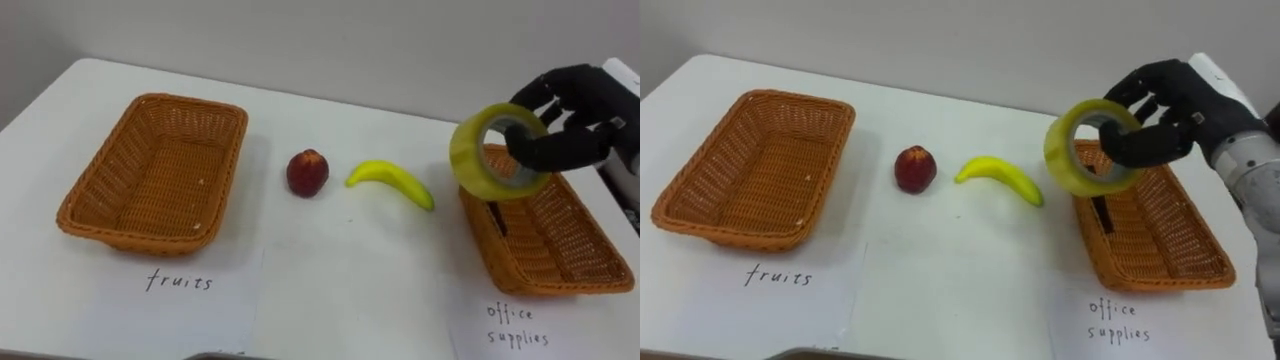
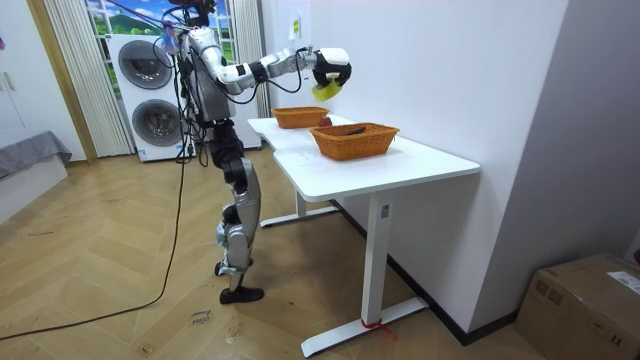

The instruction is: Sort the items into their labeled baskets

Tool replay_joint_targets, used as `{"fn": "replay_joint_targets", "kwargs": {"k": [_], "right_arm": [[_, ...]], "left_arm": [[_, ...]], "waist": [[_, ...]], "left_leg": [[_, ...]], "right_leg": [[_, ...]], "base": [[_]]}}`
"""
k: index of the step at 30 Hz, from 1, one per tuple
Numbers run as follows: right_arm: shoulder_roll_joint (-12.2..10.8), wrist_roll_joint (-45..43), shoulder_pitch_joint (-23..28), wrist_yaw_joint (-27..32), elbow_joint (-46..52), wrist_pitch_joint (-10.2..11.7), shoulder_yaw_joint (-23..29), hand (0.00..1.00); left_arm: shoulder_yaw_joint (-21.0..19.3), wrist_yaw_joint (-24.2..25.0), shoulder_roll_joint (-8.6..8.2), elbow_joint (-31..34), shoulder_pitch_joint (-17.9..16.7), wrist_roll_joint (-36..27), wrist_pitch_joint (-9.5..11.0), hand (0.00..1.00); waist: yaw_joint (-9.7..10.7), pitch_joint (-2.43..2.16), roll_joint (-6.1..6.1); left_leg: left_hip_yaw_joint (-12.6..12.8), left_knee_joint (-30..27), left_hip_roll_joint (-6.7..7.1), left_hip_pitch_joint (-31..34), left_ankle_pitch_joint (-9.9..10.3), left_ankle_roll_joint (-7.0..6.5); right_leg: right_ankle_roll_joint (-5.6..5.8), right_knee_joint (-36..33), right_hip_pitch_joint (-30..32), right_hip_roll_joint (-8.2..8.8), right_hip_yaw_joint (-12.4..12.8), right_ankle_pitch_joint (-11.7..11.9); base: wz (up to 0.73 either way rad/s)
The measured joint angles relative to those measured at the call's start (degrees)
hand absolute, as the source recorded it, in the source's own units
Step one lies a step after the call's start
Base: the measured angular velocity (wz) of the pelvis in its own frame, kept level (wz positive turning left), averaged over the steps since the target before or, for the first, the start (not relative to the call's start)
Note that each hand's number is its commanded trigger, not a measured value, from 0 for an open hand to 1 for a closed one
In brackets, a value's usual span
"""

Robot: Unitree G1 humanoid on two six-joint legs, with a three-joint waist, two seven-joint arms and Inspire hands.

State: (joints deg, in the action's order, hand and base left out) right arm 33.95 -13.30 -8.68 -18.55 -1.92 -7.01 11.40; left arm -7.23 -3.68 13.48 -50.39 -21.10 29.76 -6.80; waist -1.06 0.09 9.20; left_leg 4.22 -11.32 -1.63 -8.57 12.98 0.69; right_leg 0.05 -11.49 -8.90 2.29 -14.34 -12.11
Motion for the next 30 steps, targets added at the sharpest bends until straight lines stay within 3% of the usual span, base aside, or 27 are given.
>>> {"fn": "replay_joint_targets", "kwargs": {"k": [12,21,30], "right_arm": [[0.0,0.44,0.95,0.46,-10.08,-0.03,0.21,1.0],[0.0,1.92,0.94,1.25,-12.63,-0.01,0.26,1.0],[0.0,2.11,0.94,1.31,-13.08,0.03,0.72,1.0]], "left_arm": [[-0.07,1.37,0.51,-0.29,-0.48,-1.05,-0.2,0.0],[-1.05,1.96,0.81,-0.31,0.3,-3.31,0.17,0.0],[-1.05,1.27,0.68,-0.34,0.38,-3.29,0.6,0.0]], "waist": [[2.23,-0.51,-1.85],[2.68,0.0,-0.65],[2.51,-0.25,-0.86]], "left_leg": [[0.5,-0.18,-0.15,-0.25,0.04,-0.06],[1.73,-0.05,-0.33,-0.58,0.07,-0.05],[2.05,-0.01,-0.69,-0.02,0.16,0.12]], "right_leg": [[0.05,-0.35,0.19,-0.19,1.19,0.1],[-0.05,-0.2,0.81,-0.46,2.88,0.08],[-0.34,-0.4,1.56,-0.89,3.21,0.3]], "base": [[-0.02],[-0.08],[-0.02]]}}
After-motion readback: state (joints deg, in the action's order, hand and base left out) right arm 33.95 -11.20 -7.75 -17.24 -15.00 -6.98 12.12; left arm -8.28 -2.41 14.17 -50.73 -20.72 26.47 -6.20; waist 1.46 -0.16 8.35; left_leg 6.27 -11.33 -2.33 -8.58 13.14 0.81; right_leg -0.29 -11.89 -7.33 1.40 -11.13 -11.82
